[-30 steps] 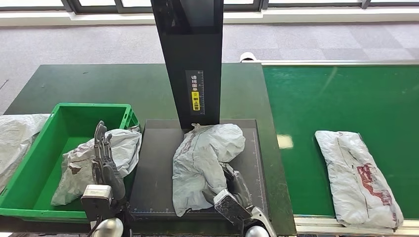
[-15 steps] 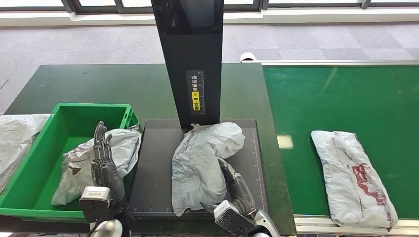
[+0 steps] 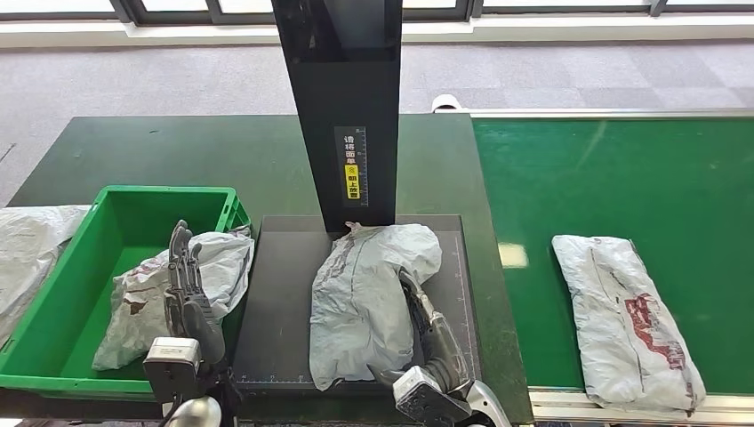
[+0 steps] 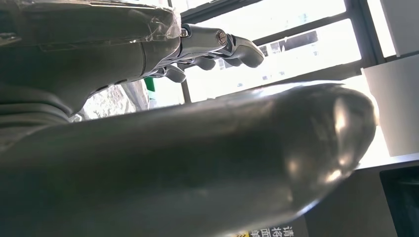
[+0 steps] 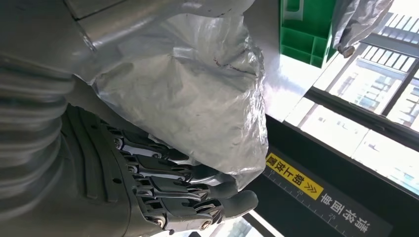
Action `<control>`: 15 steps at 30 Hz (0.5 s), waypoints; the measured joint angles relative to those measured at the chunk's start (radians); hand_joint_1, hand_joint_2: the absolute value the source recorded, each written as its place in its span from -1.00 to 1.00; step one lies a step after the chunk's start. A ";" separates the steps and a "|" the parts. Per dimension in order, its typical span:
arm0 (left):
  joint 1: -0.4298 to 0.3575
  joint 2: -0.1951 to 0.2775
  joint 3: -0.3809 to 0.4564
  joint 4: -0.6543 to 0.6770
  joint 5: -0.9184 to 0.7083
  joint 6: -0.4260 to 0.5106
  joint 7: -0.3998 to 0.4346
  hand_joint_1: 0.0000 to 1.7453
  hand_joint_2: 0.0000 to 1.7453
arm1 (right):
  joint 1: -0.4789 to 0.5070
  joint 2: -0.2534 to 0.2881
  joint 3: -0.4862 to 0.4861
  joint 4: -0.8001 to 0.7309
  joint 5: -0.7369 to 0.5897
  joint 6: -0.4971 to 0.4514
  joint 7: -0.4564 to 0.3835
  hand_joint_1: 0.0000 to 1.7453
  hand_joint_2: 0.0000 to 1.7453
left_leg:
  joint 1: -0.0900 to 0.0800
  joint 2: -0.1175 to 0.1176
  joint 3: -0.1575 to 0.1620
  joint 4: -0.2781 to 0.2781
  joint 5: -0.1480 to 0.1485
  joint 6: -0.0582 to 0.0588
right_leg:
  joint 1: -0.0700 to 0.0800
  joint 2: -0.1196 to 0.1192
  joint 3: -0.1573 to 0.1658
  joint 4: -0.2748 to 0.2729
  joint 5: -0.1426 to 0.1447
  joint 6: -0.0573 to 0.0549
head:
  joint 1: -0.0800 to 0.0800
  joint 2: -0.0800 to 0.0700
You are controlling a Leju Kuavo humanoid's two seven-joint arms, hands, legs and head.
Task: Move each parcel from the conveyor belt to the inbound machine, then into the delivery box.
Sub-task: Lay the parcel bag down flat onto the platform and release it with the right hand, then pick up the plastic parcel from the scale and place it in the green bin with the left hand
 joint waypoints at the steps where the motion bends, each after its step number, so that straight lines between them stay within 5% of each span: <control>1: 0.000 0.000 -0.001 0.000 -0.002 -0.004 0.001 -1.00 -1.00 | 0.004 -0.001 -0.001 -0.006 0.008 -0.009 0.003 -1.00 1.00 | 0.000 0.000 0.000 0.000 0.000 0.000 | 0.000 0.000 0.000 0.000 0.000 0.000 | 0.000 0.000; 10: -0.003 0.001 -0.021 0.025 -0.045 -0.057 0.001 -1.00 -1.00 | 0.049 -0.012 -0.002 -0.136 0.168 -0.156 0.083 -1.00 1.00 | 0.000 0.000 0.000 0.000 0.000 0.000 | 0.000 0.000 0.000 0.000 0.000 0.000 | 0.000 0.000; 15: -0.006 0.001 -0.032 0.043 -0.072 -0.079 0.001 -1.00 -1.00 | 0.070 -0.015 -0.002 -0.189 0.172 -0.257 0.055 -1.00 1.00 | 0.000 0.000 0.000 0.000 0.000 0.000 | 0.000 0.000 0.000 0.000 0.000 0.000 | 0.000 0.000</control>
